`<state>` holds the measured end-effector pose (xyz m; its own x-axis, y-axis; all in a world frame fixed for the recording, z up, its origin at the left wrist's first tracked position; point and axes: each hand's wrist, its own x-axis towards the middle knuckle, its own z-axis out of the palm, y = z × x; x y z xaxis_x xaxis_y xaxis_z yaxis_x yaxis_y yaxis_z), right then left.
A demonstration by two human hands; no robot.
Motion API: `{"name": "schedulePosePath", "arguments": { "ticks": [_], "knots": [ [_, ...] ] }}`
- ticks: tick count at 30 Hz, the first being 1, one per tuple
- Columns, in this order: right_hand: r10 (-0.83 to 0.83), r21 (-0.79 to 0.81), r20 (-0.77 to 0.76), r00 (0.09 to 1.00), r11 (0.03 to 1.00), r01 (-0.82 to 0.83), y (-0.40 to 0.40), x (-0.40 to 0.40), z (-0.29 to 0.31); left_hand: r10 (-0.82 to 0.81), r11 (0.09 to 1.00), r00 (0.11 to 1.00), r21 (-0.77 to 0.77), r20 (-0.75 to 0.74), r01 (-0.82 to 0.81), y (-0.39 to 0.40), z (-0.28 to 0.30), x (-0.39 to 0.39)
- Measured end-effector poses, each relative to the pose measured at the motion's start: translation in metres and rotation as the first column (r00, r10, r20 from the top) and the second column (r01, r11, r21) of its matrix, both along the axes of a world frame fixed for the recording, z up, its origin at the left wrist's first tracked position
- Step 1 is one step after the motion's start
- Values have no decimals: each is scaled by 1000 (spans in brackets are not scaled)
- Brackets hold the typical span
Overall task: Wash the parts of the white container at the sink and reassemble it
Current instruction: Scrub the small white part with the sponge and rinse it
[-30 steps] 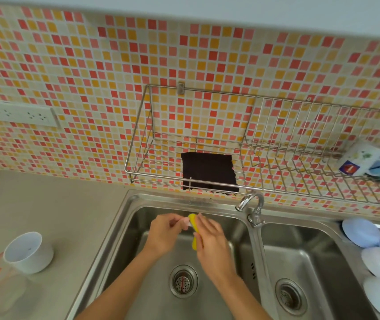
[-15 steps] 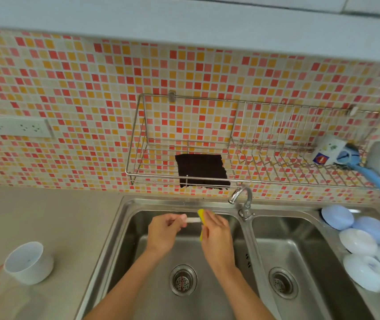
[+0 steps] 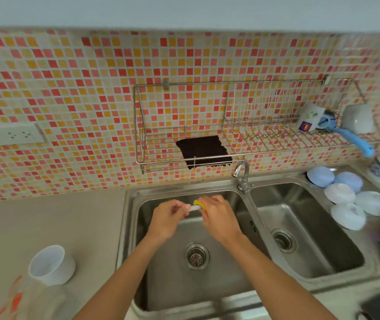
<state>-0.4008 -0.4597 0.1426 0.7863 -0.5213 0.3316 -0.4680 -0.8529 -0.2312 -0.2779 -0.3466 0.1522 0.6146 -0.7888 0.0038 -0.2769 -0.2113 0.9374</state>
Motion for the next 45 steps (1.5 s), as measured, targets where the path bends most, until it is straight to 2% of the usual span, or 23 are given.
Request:
{"name": "schedulePosePath", "arguments": {
  "ticks": [1,3,6,8,10,15,19,24,28,33,35,38,41,45],
  "knots": [
    [-38,-18,23,999,999,38,20,-8,-4,-112,993,989,44,101,108,18,-2,-3],
    [-7,-54,20,1000,999,8,22,-12,-10,-172,985,954,47,246,166,22,-6,-3],
    [3,-17,9,1000,1000,-2,19,-7,-5,-165,986,895,68,414,150,17,-1,-1],
    [-42,76,64,997,996,37,22,-6,-5,-86,996,917,30,389,80,17,-3,0],
    [-134,183,173,976,978,102,30,-6,-8,26,1000,958,-12,286,-24,11,-3,-6],
    [-70,152,255,964,988,31,42,-7,-15,161,983,983,74,94,-168,-14,-9,-22],
    [-178,238,256,950,964,116,4,-21,-16,263,961,965,89,-21,-260,-29,-10,-32],
    [37,83,262,964,995,-61,1,-29,-19,294,952,949,125,-115,-280,-52,-18,-41],
    [-50,190,185,981,982,14,-40,-37,-25,274,958,955,119,-114,-261,-67,-22,-48],
    [63,63,106,992,996,-70,-74,-41,-26,284,956,949,116,-137,-269,-81,-30,-54],
    [91,49,70,993,994,-94,-86,-41,-30,269,961,961,81,-62,-264,-85,-30,-58],
    [137,78,7,991,987,-137,-97,-41,-35,166,978,974,104,151,-183,-88,-27,-62],
    [139,111,22,990,984,-141,-108,-40,-39,94,980,967,149,237,-131,-94,-31,-61],
    [92,177,139,986,977,-116,-99,-38,-49,231,950,949,163,214,-267,-104,-41,-59]
  ]
}}
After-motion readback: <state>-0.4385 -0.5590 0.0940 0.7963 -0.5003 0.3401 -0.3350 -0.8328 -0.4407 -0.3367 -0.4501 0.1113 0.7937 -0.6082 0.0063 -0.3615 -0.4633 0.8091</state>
